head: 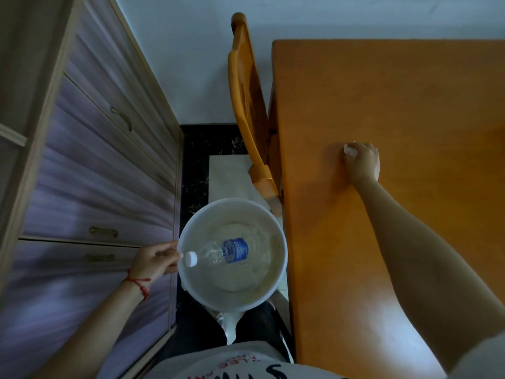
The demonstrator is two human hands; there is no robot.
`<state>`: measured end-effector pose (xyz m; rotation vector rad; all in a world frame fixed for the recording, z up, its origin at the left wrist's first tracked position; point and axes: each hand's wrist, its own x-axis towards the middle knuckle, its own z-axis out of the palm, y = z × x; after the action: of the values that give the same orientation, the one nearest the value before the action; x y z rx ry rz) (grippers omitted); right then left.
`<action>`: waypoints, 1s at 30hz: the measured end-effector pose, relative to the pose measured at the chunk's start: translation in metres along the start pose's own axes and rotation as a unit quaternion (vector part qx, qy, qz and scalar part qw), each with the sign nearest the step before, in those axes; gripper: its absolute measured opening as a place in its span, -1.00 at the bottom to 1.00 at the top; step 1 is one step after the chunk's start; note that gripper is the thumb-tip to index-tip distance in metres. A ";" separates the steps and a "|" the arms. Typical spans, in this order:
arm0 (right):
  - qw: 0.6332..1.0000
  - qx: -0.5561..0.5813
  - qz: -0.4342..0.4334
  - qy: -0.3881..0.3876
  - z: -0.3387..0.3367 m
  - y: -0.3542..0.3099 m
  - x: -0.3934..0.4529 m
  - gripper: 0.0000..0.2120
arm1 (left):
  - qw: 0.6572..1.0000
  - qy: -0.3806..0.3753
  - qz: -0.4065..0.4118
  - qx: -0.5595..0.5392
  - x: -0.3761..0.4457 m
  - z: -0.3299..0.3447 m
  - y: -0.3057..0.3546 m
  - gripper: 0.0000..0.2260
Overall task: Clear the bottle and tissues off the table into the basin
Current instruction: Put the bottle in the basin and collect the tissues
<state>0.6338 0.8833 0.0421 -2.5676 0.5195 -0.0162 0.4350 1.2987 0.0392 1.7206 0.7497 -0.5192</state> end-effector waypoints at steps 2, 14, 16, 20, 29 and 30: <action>1.000 0.014 -0.011 0.009 0.002 0.001 -0.009 -0.72 | 1.000 0.002 -0.003 0.007 0.001 -0.001 -0.001 -0.63; 0.962 0.238 -0.128 -0.040 0.029 -0.059 -0.190 -0.80 | 1.000 -0.011 -0.004 -0.020 -0.009 0.002 0.002 -0.67; 0.952 0.242 -0.163 -0.088 0.042 -0.066 -0.225 -0.78 | 0.999 -0.014 -0.005 -0.030 -0.012 0.003 0.002 -0.67; 0.947 0.217 -0.153 -0.181 0.057 -0.067 -0.265 -0.67 | 0.999 -0.010 -0.007 -0.048 -0.015 0.005 0.001 -0.68; 0.985 0.131 -0.094 -0.063 0.034 -0.047 -0.280 -0.53 | 0.998 -0.016 -0.002 -0.058 -0.014 -0.007 -0.016 -0.66; 0.987 0.130 -0.067 -0.060 0.030 -0.044 -0.280 -0.57 | 0.998 -0.018 -0.001 -0.057 -0.015 -0.009 -0.018 -0.66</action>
<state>0.3935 1.0352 0.0627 -2.3259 0.2777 0.0223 0.4111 1.3072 0.0396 1.6013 0.7411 -0.4986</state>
